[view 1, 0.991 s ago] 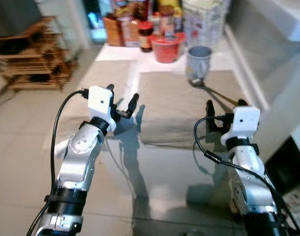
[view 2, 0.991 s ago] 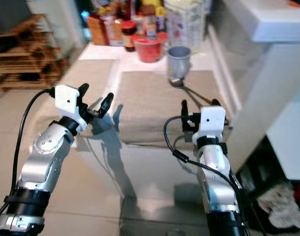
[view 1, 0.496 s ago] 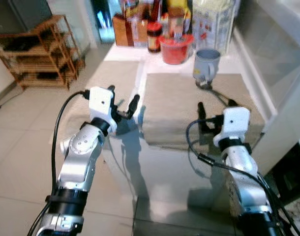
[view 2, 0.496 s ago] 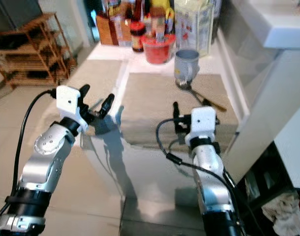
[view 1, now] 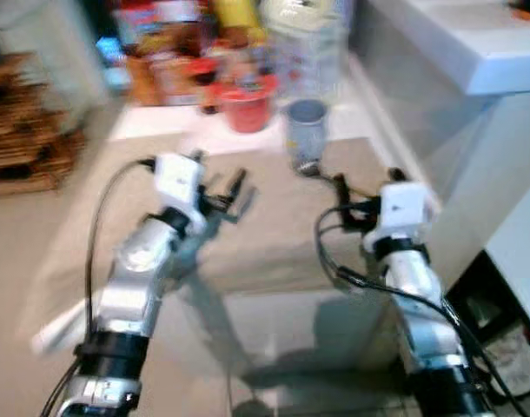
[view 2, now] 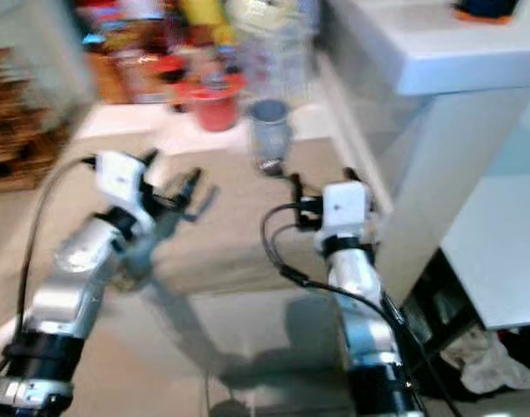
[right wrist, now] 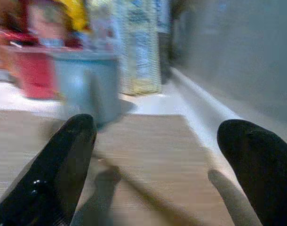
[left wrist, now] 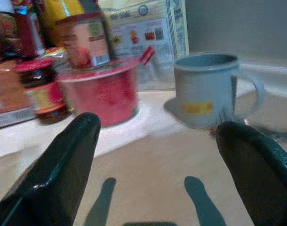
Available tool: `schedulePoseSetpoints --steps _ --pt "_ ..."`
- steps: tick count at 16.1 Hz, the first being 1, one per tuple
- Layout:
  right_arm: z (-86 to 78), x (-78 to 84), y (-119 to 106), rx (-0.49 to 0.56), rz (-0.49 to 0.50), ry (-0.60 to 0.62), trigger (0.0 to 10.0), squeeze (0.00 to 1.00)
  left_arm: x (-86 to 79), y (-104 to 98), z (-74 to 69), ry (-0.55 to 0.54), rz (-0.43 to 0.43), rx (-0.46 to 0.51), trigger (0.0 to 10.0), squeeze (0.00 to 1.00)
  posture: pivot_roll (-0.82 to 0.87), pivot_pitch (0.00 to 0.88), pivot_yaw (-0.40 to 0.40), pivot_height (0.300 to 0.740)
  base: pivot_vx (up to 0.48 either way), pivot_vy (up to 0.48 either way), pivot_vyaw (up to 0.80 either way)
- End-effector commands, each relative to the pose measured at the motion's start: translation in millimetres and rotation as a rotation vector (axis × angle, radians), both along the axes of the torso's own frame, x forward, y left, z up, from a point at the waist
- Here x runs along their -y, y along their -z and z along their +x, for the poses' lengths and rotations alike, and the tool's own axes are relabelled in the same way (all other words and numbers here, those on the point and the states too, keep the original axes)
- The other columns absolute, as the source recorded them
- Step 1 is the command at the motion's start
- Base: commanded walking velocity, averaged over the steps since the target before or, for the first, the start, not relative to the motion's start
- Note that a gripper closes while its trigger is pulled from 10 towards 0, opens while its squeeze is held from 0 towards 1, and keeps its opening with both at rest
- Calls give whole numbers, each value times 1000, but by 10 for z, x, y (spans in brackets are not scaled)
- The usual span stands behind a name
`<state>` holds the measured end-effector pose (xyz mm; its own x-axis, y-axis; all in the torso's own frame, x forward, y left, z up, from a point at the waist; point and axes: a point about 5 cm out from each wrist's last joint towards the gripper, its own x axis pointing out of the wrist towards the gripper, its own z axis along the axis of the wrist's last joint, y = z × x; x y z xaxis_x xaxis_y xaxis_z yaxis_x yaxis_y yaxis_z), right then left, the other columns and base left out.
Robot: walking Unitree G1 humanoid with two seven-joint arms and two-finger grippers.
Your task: Setting the table
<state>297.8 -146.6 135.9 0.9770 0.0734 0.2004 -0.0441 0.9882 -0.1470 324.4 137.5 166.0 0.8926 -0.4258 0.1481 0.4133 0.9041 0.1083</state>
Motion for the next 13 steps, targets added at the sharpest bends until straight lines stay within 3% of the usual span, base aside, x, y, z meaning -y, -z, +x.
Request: schedulePoseSetpoints --steps 1,7,9,13 --pt "18 1 14 -13 -2 3 10000 0 -68 49 -14 -21 11 -19 10000 0 -156 0 109 740 0 0 0" --pt "159 19 -122 -25 -9 6 10000 0 -58 65 -35 -26 11 -27 10000 0 -148 0 101 740 0 0 0" --pt "231 64 -178 -31 0 18 10000 0 -79 47 -27 -33 11 -23 10000 0 -144 0 99 740 0 0 0" --pt "425 229 -330 -80 -82 61 10000 0 -87 41 -23 -41 20 -31 10000 0 -148 0 101 740 0 0 0"
